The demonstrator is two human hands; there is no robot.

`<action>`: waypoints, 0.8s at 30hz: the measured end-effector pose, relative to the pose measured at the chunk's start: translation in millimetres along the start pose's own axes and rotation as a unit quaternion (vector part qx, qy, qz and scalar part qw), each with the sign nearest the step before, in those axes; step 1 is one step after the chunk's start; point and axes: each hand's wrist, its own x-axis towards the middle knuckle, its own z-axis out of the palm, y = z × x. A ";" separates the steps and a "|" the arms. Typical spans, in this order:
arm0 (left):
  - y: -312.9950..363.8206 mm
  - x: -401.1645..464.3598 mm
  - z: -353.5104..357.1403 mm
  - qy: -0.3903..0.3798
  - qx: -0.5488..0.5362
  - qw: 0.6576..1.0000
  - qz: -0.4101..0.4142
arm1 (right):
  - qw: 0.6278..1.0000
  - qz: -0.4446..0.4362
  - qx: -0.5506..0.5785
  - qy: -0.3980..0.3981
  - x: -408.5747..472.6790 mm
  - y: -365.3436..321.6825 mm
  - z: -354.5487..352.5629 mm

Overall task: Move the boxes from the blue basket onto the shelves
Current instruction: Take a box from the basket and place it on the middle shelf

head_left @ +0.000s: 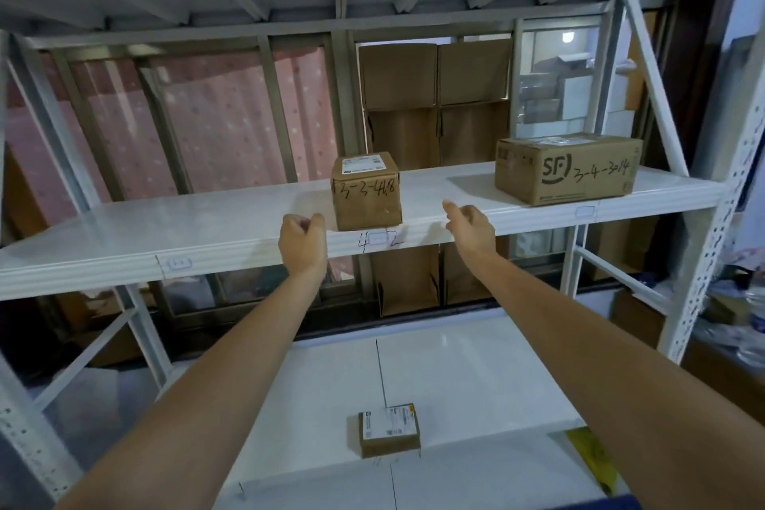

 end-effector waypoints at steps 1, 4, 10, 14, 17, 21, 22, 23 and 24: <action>-0.2 -11.0 1.1 0.002 0.008 1.000 -0.008 | 1.000 0.011 -0.006 -0.011 -3.2 4.7 -9.0; -0.2 -46.1 12.0 -0.006 0.022 0.999 -0.024 | 0.998 0.033 -0.023 -0.043 -12.2 20.7 -43.2; 13.7 -125.0 72.8 -0.188 0.077 0.971 -0.127 | 0.991 0.053 -0.057 -0.106 -27.0 61.6 -144.3; 20.0 -209.0 128.9 -0.268 0.079 0.935 -0.217 | 0.984 0.086 -0.067 -0.144 -40.2 102.2 -229.0; 30.1 -269.0 166.9 -0.293 0.054 0.923 -0.245 | 0.980 0.097 -0.089 -0.148 -50.0 133.1 -288.1; 46.8 -324.2 208.8 -0.298 0.053 0.921 -0.245 | 0.974 0.110 -0.123 -0.157 -55.1 162.9 -347.9; 48.0 -333.8 219.2 -0.303 0.060 0.919 -0.243 | 0.972 0.117 -0.128 -0.156 -53.1 170.0 -359.8; 47.5 -342.0 229.4 -0.310 0.068 0.917 -0.242 | 0.971 0.123 -0.131 -0.155 -50.3 177.4 -370.5; 45.5 -349.3 239.3 -0.319 0.077 0.913 -0.243 | 0.970 0.128 -0.133 -0.157 -46.9 185.1 -379.7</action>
